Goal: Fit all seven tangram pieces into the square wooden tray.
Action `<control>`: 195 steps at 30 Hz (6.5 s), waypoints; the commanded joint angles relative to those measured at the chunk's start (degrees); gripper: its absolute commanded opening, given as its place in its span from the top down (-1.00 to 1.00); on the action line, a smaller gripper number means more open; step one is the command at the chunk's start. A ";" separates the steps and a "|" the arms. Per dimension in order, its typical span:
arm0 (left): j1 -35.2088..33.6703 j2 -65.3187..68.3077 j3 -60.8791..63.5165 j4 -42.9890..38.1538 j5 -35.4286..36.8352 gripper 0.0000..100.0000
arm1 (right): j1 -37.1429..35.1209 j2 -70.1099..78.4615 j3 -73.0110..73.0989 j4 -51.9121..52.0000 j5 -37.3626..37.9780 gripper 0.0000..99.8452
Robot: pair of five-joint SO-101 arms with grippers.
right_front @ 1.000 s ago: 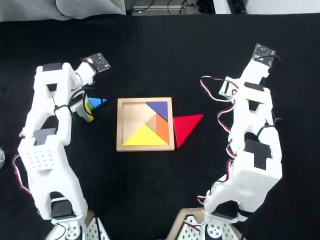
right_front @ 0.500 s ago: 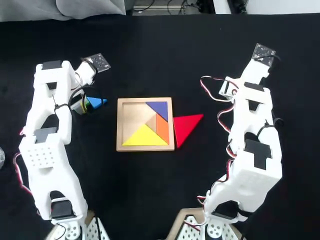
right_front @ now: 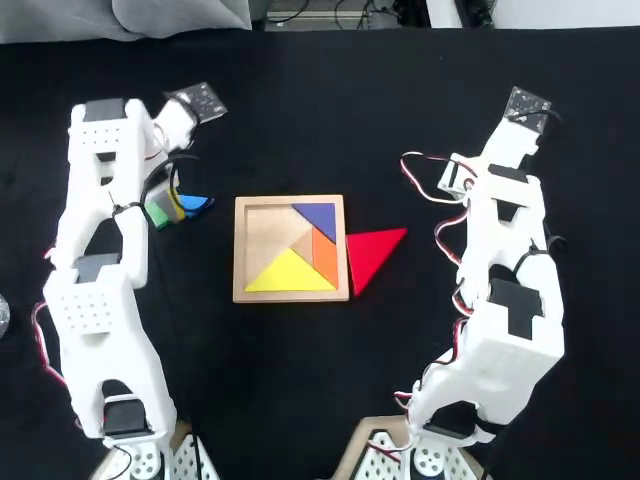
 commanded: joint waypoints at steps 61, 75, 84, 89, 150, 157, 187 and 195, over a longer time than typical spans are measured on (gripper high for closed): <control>27.82 -5.89 -0.31 3.52 28.48 0.86 | -1.23 -0.48 -3.03 -0.88 0.62 0.97; 31.69 -5.89 6.37 -4.22 30.68 0.85 | -1.23 -0.57 -3.03 -0.70 0.62 0.97; 31.52 -5.89 6.37 -4.13 30.51 0.77 | -1.23 -0.57 -3.03 -0.70 0.62 0.97; 30.20 -5.89 5.85 -4.92 30.51 0.45 | -1.23 -0.57 -3.03 -0.70 0.62 0.97; 4.18 -6.95 -4.00 5.71 15.65 0.43 | -1.49 -0.57 -3.03 -0.70 0.62 0.97; 2.51 -5.71 -1.54 4.22 -12.22 0.43 | -1.58 -0.57 -3.03 -0.79 0.62 0.97; -2.68 3.78 -9.19 -0.97 0.62 0.43 | -1.67 -0.48 -3.12 -1.05 0.70 0.97; -0.92 -2.37 -11.91 5.01 2.02 0.44 | -1.58 -0.48 -3.12 -1.05 0.70 0.97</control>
